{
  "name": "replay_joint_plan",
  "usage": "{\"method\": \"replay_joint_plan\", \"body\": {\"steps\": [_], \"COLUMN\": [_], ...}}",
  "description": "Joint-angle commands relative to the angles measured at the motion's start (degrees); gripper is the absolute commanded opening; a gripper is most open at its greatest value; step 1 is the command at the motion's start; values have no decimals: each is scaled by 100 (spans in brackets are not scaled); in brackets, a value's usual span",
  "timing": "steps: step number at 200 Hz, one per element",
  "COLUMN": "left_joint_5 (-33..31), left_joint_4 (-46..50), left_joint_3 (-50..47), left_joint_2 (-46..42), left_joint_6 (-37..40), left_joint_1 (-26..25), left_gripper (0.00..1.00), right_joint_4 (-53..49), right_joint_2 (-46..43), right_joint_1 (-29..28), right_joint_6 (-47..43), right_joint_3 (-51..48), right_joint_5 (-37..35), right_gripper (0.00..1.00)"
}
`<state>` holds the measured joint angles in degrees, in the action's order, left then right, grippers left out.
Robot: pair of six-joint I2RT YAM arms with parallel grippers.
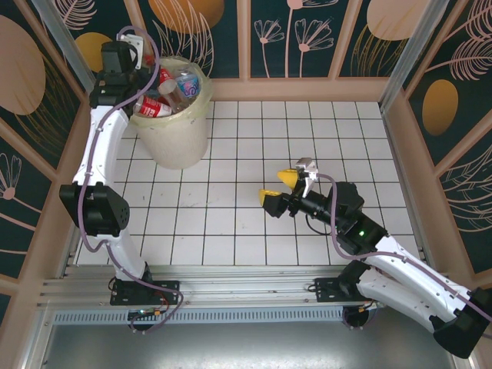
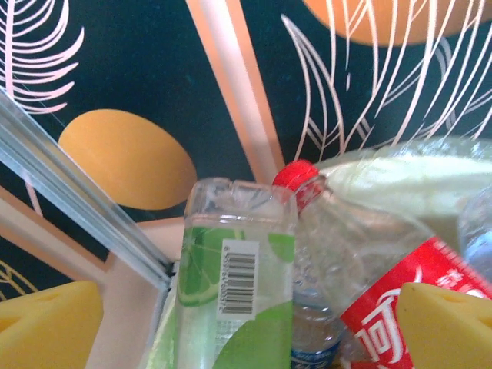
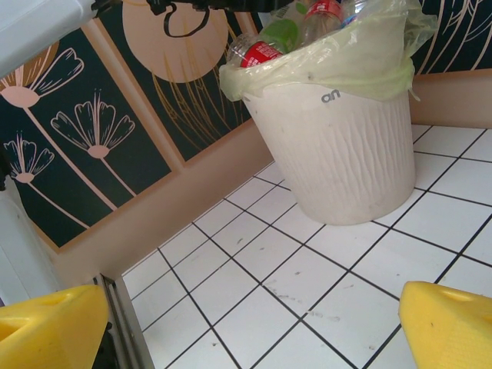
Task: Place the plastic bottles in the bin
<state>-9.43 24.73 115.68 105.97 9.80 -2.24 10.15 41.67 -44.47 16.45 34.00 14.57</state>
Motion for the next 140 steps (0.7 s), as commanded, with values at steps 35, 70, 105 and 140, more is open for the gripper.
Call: {"method": "replay_joint_plan", "body": {"steps": [35, 70, 105, 140], "left_joint_5": [1067, 1681, 1372, 1200], "left_joint_4": [-631, -1258, -1427, -1632], "left_joint_3": [-84, -331, -360, -321], "left_joint_2": [-704, -1049, -1020, -812], "left_joint_6": [-967, -1549, -1329, -1454], "left_joint_1": [4, -20, -736, -1512], "left_gripper": [99, 98, 99, 99], "right_joint_4": [242, 149, 197, 117], "right_joint_2": [-40, -18, 57, 187], "right_joint_1": [-27, -31, -27, -27], "right_joint_6": [-18, -59, -107, -122], "right_joint_3": [-17, 93, 221, 394], "right_joint_5": [-97, -337, -535, -758], "right_gripper": [98, 99, 99, 99]}}
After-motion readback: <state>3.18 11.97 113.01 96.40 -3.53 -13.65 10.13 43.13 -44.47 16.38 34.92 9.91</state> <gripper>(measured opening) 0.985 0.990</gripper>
